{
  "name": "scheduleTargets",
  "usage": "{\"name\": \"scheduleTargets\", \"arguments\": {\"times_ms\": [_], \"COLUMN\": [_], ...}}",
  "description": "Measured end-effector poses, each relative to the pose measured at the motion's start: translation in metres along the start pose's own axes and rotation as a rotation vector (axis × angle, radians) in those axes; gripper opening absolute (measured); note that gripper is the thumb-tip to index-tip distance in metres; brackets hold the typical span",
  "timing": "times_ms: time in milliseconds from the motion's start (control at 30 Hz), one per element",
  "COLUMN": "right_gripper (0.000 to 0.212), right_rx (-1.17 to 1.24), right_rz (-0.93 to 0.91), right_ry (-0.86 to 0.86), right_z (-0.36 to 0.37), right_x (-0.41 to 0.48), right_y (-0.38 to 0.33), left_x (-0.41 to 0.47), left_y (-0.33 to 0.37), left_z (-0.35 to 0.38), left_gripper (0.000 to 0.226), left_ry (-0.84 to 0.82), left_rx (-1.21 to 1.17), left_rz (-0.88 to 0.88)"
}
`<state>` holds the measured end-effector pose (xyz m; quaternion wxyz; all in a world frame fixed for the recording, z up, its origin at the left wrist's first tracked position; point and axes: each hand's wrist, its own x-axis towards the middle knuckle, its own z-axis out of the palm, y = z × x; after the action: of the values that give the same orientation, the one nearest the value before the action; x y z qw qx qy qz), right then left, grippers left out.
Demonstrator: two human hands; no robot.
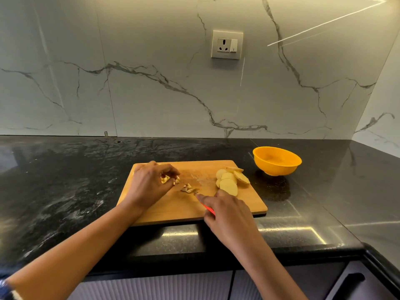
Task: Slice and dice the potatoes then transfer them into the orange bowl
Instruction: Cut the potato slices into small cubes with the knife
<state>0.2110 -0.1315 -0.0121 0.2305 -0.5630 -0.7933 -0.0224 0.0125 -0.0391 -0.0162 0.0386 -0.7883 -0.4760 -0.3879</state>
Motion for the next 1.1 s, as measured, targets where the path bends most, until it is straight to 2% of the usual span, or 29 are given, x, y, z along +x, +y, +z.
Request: {"name": "scheduleTargets", "arguments": {"times_ms": [100,167,267,333,400,567,633,700,800,1000,1100], "right_gripper": [0.048,0.046,0.037,0.037,0.041,0.052,0.053,0.052,0.050,0.051,0.050], "right_rx": [-0.032,-0.066,-0.132,-0.164,-0.162,-0.138,-0.127,-0.121,-0.115,-0.107,-0.114], "right_rz": [-0.037,-0.078,-0.147,-0.169,-0.144,-0.124,-0.132,-0.132,-0.125,-0.112,-0.092], "right_ry": [0.025,0.040,0.089,0.104,0.100,0.125,0.132,0.134,0.157,0.186,0.194], "right_z": [0.008,0.010,0.011,0.014,0.017,0.019,0.020,0.021,0.021,0.022,0.024], "right_x": [0.004,0.007,0.012,0.015,0.015,0.015,0.015,0.014,0.014,0.012,0.011], "right_y": [0.000,0.000,0.002,0.006,0.013,0.029,0.030,0.030,0.031,0.030,0.031], "left_x": [0.001,0.000,-0.002,-0.001,0.000,0.003,0.003,0.002,0.001,0.001,0.000], "left_y": [-0.003,0.000,0.000,-0.003,-0.009,-0.027,-0.022,-0.014,-0.008,-0.017,-0.014], "left_z": [-0.004,-0.005,0.003,0.005,0.003,-0.005,-0.006,-0.004,-0.001,-0.008,-0.008], "left_gripper": [0.028,0.037,0.041,0.035,0.030,0.041,0.038,0.035,0.033,0.039,0.035], "left_ry": [0.074,-0.019,-0.168,-0.167,-0.137,-0.067,-0.072,-0.138,-0.180,-0.081,-0.072], "left_rx": [-0.021,-0.023,0.125,0.229,0.287,0.273,0.236,0.194,0.305,0.467,0.428], "left_rz": [0.050,0.204,0.433,0.410,0.311,0.157,0.219,0.370,0.503,0.299,0.332]}}
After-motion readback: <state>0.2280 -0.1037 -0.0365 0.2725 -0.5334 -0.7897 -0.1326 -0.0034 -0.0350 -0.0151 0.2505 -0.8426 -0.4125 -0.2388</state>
